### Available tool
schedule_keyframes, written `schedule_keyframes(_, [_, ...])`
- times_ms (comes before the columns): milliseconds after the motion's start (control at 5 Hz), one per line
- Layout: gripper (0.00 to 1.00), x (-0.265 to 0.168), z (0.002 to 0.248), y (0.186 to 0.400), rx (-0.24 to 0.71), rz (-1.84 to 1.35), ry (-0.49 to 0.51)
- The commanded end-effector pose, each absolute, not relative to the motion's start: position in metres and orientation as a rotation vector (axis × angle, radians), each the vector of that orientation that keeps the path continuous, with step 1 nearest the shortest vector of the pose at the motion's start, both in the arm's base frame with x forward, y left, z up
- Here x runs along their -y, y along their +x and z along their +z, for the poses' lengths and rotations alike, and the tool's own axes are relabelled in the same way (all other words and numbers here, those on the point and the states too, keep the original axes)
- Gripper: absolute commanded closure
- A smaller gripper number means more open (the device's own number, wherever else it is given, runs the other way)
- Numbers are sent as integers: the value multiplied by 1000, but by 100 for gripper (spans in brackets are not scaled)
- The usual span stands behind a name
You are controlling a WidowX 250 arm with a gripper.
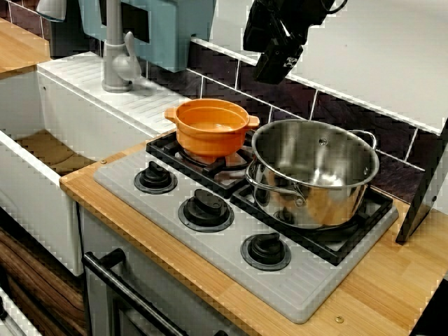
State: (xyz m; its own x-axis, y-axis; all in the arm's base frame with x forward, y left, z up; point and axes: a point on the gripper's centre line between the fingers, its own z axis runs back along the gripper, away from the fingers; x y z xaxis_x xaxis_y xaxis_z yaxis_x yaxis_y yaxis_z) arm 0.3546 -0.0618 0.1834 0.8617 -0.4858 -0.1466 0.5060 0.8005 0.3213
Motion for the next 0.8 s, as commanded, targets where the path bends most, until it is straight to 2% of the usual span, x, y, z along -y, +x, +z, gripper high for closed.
schedule_keyframes(0, [0, 50, 203, 349, 22, -164, 328])
schedule_keyframes(400, [0, 33, 199, 347, 29, 215, 230])
schedule_keyframes(600, [0, 21, 200, 350, -3, 401, 168])
